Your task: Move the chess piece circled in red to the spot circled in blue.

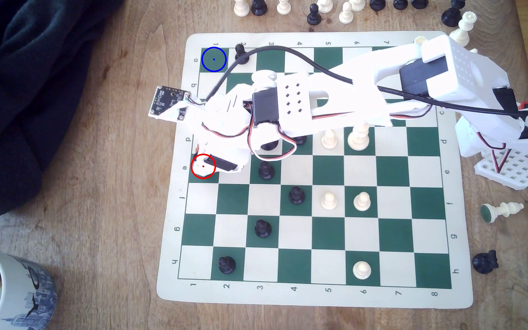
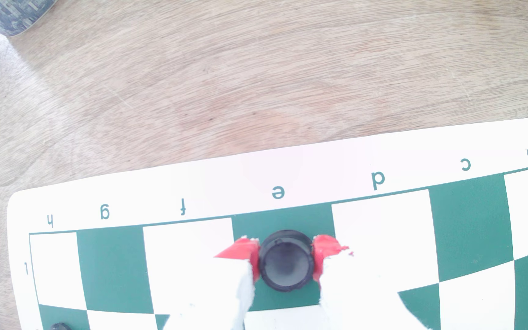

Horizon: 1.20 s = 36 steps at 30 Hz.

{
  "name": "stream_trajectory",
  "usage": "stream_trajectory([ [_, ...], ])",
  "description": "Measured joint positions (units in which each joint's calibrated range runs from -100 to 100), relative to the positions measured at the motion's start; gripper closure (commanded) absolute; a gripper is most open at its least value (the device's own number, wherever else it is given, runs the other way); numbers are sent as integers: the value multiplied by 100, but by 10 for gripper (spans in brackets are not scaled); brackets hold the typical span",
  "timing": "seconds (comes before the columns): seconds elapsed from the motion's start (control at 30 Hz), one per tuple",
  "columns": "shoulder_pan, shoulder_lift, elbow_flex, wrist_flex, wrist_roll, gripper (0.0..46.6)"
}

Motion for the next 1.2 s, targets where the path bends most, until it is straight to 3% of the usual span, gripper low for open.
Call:
stream_trajectory([
  [0.1,0,0,0,0,0,462],
  [0.6,7,8,-560,351,-10,464],
  [0.77,7,-712,-542,518,-15,464],
  [0.97,273,-1600,154,375,34,464],
  [1.2,1025,-2178,1871,-765,254,464],
])
